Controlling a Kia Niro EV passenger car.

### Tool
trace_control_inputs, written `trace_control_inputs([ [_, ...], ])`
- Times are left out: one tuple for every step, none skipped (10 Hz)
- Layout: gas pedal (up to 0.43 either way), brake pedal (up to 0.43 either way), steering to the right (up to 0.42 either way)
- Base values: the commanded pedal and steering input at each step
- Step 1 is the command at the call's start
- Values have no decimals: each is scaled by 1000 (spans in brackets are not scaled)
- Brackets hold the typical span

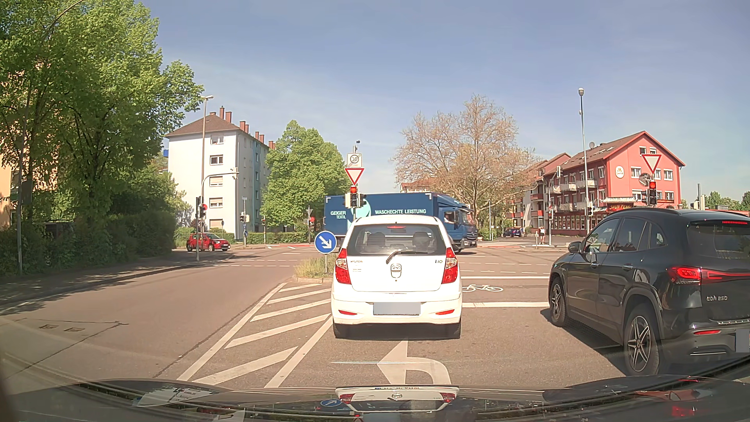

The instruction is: Follow the waypoints while adhering to traffic rules and regulations

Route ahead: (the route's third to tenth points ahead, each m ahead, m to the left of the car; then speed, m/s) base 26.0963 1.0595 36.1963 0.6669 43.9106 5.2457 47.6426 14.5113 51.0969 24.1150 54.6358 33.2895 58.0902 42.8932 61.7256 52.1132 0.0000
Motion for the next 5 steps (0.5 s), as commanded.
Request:
trace_control_inputs([
  [0,274,-7],
  [0,274,-7],
  [0,274,-7],
  [0,274,-7],
  [0,274,-7],
])
